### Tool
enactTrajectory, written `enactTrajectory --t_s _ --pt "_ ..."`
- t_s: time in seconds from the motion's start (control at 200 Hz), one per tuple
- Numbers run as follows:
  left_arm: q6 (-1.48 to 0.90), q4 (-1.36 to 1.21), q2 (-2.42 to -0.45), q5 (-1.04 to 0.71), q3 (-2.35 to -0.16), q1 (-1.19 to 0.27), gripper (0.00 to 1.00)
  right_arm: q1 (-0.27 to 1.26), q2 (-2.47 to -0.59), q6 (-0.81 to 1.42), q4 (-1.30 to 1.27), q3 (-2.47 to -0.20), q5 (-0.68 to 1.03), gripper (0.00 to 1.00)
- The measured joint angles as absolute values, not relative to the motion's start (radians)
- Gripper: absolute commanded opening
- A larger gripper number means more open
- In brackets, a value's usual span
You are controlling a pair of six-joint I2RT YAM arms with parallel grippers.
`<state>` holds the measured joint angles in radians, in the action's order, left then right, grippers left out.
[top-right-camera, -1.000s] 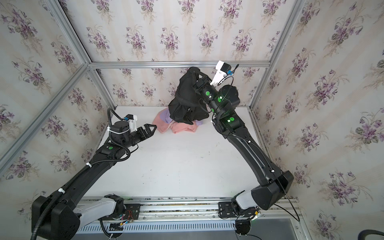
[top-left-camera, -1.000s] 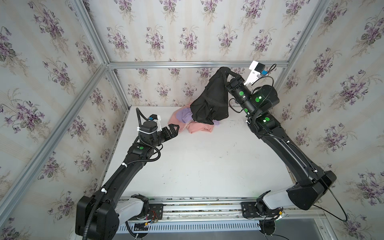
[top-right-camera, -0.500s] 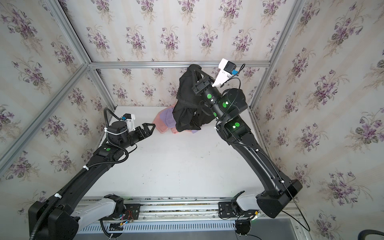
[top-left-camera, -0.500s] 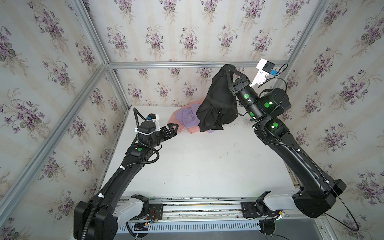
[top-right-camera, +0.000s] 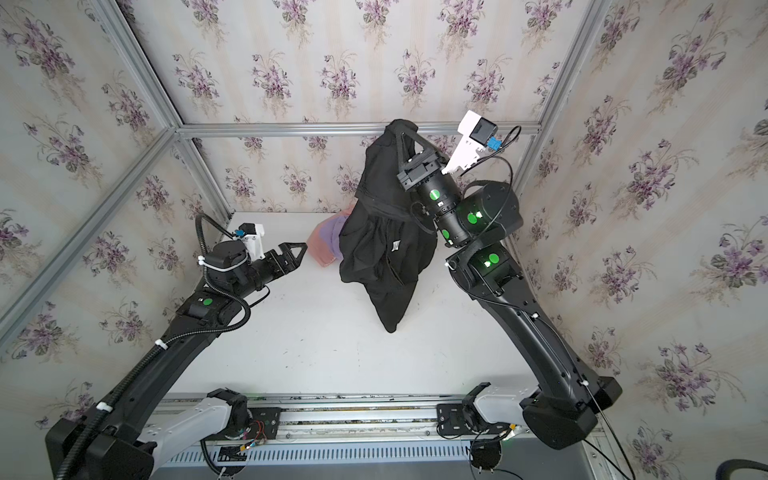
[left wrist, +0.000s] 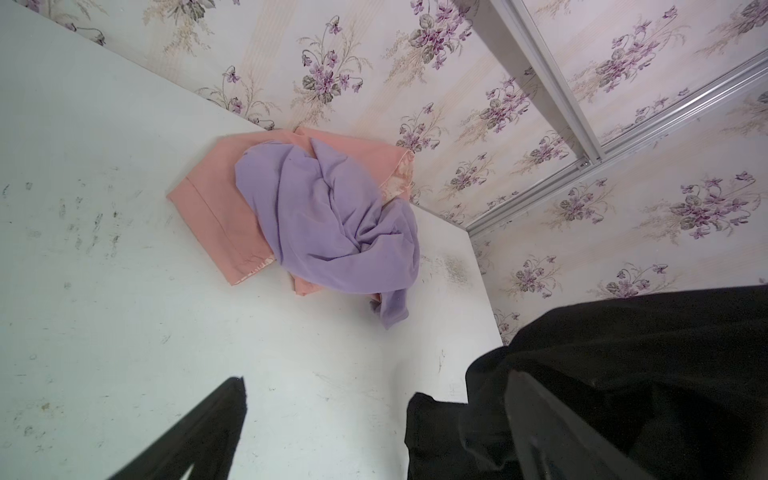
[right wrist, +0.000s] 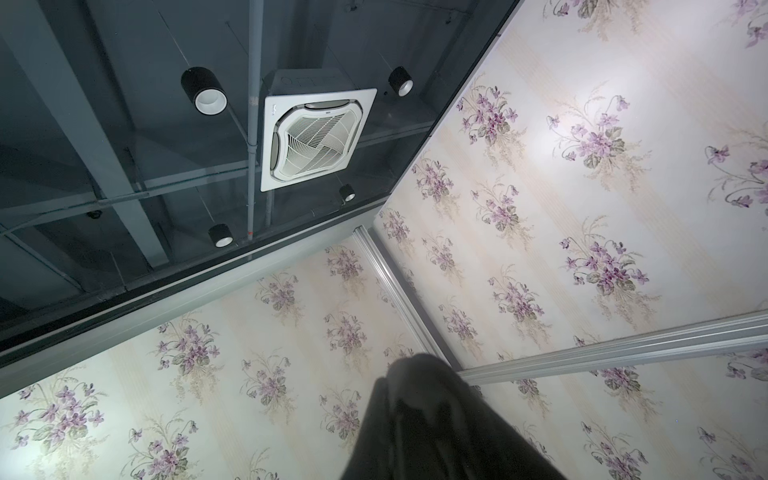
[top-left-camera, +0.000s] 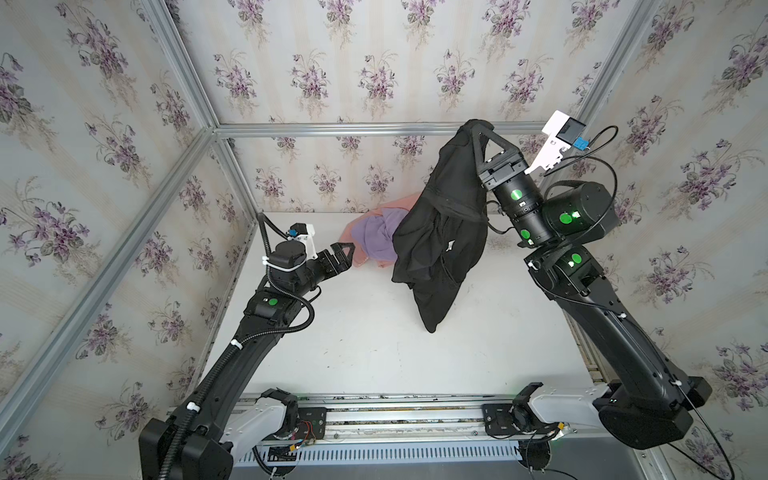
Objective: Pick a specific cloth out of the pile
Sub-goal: 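Raise the black garment higher with the right gripper, pulling it free of the pile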
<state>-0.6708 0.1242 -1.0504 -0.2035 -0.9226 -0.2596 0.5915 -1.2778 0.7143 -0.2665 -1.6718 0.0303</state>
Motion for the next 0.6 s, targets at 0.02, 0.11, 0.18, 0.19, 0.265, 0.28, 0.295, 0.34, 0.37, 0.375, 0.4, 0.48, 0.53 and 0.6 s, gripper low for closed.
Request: enactTrajectory --t_s 0.02,0.11,0.18,0.19,0.265,0.28,0.295,0.34,0.37,0.375,0.4,0.48,0.53,0.6 --pt "-0.671 0.126 -1.047 -0.203 -0.924 -0.260 1.00 0.593 -1.274 0.715 -0.266 -1.668 0.032 0.00" --pt "-0.670 0.126 -1.031 -0.199 -0.926 -0.260 1.00 0.599 -1.243 0.715 -0.258 -1.641 0.046 0.00" --pt "-0.670 0.130 -1.019 -0.196 -0.926 -0.259 1.00 0.603 -1.216 0.715 -0.255 -1.607 0.048 0.00" --pt "-0.670 0.130 -1.018 -0.196 -0.926 -0.259 1.00 0.604 -1.213 0.715 -0.254 -1.601 0.048 0.00" --pt "-0.671 0.138 -1.006 -0.196 -0.926 -0.259 1.00 0.608 -1.187 0.715 -0.252 -1.561 0.048 0.00" --pt "-0.671 0.139 -1.003 -0.196 -0.926 -0.259 1.00 0.609 -1.182 0.715 -0.251 -1.554 0.049 0.00" --pt "-0.671 0.141 -1.001 -0.196 -0.926 -0.259 1.00 0.609 -1.177 0.716 -0.250 -1.546 0.049 0.00" --pt "-0.671 0.143 -0.993 -0.196 -0.926 -0.259 1.00 0.612 -1.163 0.718 -0.249 -1.520 0.051 0.00" --pt "-0.671 0.143 -0.988 -0.196 -0.926 -0.259 1.00 0.614 -1.157 0.718 -0.249 -1.505 0.052 0.00" --pt "-0.671 0.143 -0.987 -0.196 -0.926 -0.259 1.00 0.615 -1.156 0.719 -0.249 -1.501 0.052 0.00" --pt "-0.671 0.144 -0.982 -0.196 -0.926 -0.259 1.00 0.616 -1.151 0.719 -0.247 -1.489 0.055 0.00" --pt "-0.671 0.149 -0.966 -0.198 -0.928 -0.259 1.00 0.622 -1.145 0.730 -0.230 -1.453 0.073 0.00" --pt "-0.671 0.150 -0.953 -0.201 -0.930 -0.259 1.00 0.623 -1.142 0.738 -0.223 -1.427 0.079 0.00" --pt "-0.671 0.150 -0.931 -0.201 -0.932 -0.259 1.00 0.625 -1.131 0.759 -0.206 -1.381 0.093 0.00"
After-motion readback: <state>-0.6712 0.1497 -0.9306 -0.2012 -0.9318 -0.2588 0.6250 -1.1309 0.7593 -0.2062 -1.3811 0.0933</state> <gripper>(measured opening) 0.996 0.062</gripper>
